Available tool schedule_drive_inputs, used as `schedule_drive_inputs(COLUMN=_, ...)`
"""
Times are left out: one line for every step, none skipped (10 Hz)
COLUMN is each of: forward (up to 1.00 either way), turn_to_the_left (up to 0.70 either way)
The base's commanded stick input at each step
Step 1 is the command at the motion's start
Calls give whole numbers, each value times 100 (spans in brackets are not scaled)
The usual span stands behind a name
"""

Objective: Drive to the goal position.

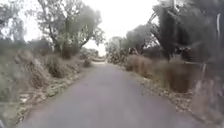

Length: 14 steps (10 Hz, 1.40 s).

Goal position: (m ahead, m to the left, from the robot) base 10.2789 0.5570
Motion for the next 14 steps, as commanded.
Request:
schedule_drive_inputs(forward=100, turn_to_the_left=0)
schedule_drive_inputs(forward=100, turn_to_the_left=0)
schedule_drive_inputs(forward=100, turn_to_the_left=0)
schedule_drive_inputs(forward=100, turn_to_the_left=0)
schedule_drive_inputs(forward=100, turn_to_the_left=0)
schedule_drive_inputs(forward=100, turn_to_the_left=0)
schedule_drive_inputs(forward=100, turn_to_the_left=0)
schedule_drive_inputs(forward=100, turn_to_the_left=0)
schedule_drive_inputs(forward=100, turn_to_the_left=0)
schedule_drive_inputs(forward=100, turn_to_the_left=0)
schedule_drive_inputs(forward=100, turn_to_the_left=0)
schedule_drive_inputs(forward=100, turn_to_the_left=0)
schedule_drive_inputs(forward=100, turn_to_the_left=0)
schedule_drive_inputs(forward=100, turn_to_the_left=0)
